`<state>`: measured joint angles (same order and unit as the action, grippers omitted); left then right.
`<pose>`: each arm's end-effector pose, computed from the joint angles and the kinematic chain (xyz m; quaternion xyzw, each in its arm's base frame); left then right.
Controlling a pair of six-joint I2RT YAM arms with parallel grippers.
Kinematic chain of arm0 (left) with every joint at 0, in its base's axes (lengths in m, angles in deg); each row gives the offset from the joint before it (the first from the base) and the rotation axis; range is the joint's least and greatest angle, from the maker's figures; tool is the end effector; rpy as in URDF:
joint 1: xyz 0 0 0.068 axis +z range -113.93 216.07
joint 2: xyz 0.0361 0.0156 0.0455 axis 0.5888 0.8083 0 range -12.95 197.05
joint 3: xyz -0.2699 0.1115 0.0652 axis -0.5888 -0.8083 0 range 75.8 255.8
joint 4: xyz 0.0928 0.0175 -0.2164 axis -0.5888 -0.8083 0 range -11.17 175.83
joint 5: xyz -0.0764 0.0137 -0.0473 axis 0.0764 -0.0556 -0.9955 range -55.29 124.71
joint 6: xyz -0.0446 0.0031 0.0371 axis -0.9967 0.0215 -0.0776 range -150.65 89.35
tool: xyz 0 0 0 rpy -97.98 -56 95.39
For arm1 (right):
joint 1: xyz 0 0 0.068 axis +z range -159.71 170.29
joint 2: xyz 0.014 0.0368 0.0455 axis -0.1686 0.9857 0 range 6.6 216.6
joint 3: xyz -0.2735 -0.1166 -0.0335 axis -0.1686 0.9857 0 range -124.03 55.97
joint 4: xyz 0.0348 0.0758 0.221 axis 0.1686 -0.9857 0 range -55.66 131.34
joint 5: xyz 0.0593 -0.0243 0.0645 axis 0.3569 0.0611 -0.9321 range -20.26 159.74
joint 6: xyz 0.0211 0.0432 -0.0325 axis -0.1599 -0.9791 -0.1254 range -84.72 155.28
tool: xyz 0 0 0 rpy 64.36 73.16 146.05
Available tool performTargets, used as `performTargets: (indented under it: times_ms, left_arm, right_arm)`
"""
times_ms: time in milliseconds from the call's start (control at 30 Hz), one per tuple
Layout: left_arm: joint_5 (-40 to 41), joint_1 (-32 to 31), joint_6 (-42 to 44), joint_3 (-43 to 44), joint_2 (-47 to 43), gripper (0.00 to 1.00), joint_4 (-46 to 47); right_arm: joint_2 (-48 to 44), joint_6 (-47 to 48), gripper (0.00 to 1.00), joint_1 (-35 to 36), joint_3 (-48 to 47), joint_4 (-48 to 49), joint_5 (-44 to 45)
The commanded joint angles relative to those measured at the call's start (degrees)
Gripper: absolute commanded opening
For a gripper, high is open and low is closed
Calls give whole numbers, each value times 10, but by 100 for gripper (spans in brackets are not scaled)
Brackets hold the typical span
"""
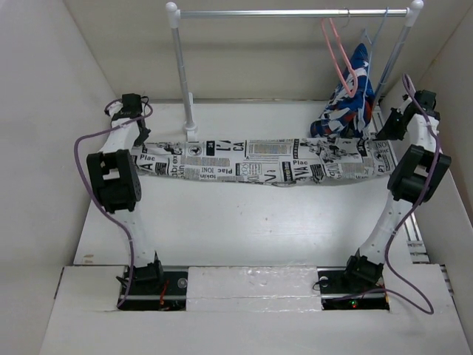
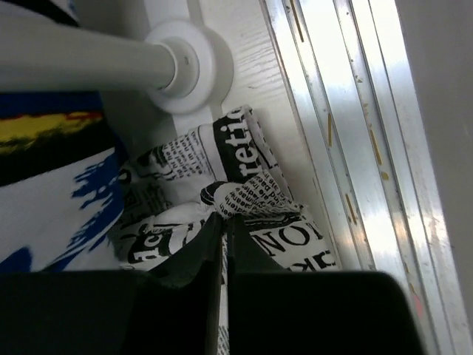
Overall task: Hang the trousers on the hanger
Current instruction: Fold the trousers at the center of the board.
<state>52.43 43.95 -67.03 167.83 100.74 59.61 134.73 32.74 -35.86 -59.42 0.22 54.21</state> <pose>0.4318 0.0724 0.2712 -0.3986 0.8333 0.0519 0.3795 0.4472 -0.2072 0.2609 0.1929 0.9230 0.0629 0.3271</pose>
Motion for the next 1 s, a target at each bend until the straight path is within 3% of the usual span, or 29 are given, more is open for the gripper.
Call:
performTargets:
  times_ms: [0,33,100,133,233,333,433,500,533,567,700,767,800,833,967]
  left_arm:
    - [30,6,28,104,54,0,-39]
    - [29,6,31,130,87,6,-50]
    - [17,6,51,189,111,25,-61]
    - [17,6,54,206,124,47,-69]
    - [24,6,61,229,101,76,-78]
    - [51,6,47,167,23,80,-67]
    - [37,24,25,-40,-96,79,2]
    - [-44,42,14,-122,-139,77,61]
    - [-64,56,-3,-156,-164,76,70]
    - [-86,56,-5,-204,-169,76,87]
    - [-161,56,-11,-238,-146,75,82]
    - [-196,56,-19,-237,-121,75,85]
    - [-203,56,-28,-231,-104,75,84]
    - [-204,56,-28,-231,-97,75,84]
    - [-204,56,-40,-226,-76,77,93]
  right_arm:
    - [14,-9,10,-7,-48,29,2]
    - [15,-13,29,-7,-44,40,-1]
    - [7,-18,51,-7,-30,53,-4]
    - [5,-18,63,-7,-26,63,-15]
    - [-24,-18,66,-1,-5,67,-34]
    - [-91,-28,66,-1,59,117,-49]
    - [-183,-42,60,12,175,187,-63]
    - [-230,-49,43,20,271,216,-62]
    - [-275,-58,11,28,303,245,-62]
    - [-296,-63,0,28,365,258,-63]
    - [-367,-66,0,48,492,292,-60]
    - [-381,-62,30,36,533,296,-69]
    - [-375,-62,55,18,592,315,-98]
    - [-375,-63,63,18,592,328,-119]
    - [-319,-64,75,-6,625,385,-185]
